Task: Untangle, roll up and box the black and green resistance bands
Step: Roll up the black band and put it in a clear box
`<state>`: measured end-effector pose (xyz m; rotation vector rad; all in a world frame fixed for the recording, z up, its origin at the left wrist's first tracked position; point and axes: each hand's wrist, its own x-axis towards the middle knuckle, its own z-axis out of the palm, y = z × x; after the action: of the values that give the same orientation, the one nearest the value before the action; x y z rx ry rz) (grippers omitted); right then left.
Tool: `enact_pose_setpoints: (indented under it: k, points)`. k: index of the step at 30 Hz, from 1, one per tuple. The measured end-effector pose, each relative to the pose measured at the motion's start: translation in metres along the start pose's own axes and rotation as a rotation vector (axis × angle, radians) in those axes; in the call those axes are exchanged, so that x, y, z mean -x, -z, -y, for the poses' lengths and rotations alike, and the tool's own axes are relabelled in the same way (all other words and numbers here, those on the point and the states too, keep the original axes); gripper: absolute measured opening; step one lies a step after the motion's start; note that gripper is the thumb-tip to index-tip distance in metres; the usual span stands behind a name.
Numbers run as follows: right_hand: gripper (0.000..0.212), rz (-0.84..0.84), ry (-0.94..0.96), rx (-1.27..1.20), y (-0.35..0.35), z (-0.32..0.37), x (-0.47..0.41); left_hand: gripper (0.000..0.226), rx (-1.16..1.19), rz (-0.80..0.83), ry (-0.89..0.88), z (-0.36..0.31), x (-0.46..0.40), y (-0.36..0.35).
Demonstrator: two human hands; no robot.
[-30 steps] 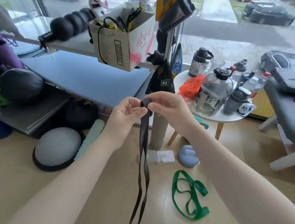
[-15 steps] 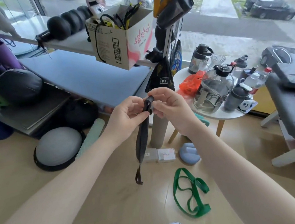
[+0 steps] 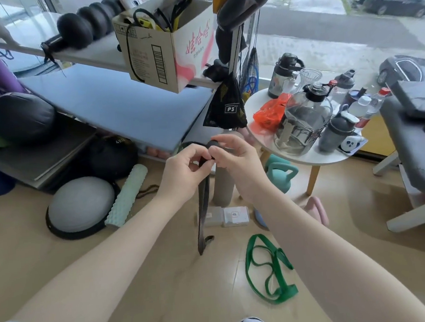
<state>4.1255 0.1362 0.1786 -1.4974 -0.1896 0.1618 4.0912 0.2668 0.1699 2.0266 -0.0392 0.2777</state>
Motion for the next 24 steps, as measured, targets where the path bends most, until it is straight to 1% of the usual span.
enact_pose_setpoints:
  k: [2, 3, 5, 7, 9, 10, 12, 14, 16, 20, 22, 24]
  points:
    - [0.024, 0.043, -0.019, 0.068, 0.001, -0.001, -0.006, 0.007, 0.020, -0.043, 0.051, 0.001, 0.002, -0.005]
    - [0.024, 0.067, -0.019, 0.111, 0.000, -0.001, -0.011, 0.010, 0.078, -0.056, 0.079, 0.003, 0.002, -0.007]
    - [0.024, 0.117, 0.002, 0.162, -0.001, -0.004, -0.018, 0.022, 0.163, -0.082, 0.113, 0.009, 0.004, -0.009]
    - [0.025, 0.179, 0.019, 0.174, -0.006, -0.008, -0.026, 0.027, 0.198, -0.151, 0.161, 0.015, 0.006, -0.007]
    - [0.026, 0.215, 0.013, 0.143, -0.014, -0.009, -0.032, 0.027, 0.256, -0.228, 0.242, 0.022, 0.006, 0.001]
    - [0.025, 0.224, 0.007, 0.119, -0.019, -0.010, -0.037, 0.027, 0.272, -0.236, 0.282, 0.029, 0.004, 0.007]
    - [0.023, 0.221, 0.000, 0.072, -0.034, -0.015, -0.050, 0.026, 0.232, -0.168, 0.337, 0.046, -0.002, 0.019]
    - [0.023, 0.219, -0.008, 0.041, -0.051, -0.022, -0.067, 0.020, 0.188, -0.122, 0.350, 0.063, -0.012, 0.031]
    - [0.023, 0.203, -0.023, 0.027, -0.069, -0.027, -0.085, 0.018, 0.177, -0.122, 0.351, 0.076, -0.028, 0.043]
    - [0.021, 0.112, -0.064, -0.036, -0.100, -0.032, -0.117, 0.015, 0.179, -0.103, 0.342, 0.095, -0.066, 0.073]
    - [0.021, 0.079, -0.072, -0.106, -0.109, -0.032, -0.132, 0.015, 0.156, -0.096, 0.309, 0.099, -0.085, 0.087]
    - [0.020, 0.074, -0.057, -0.227, -0.113, -0.028, -0.146, 0.014, 0.155, -0.099, 0.271, 0.096, -0.101, 0.097]
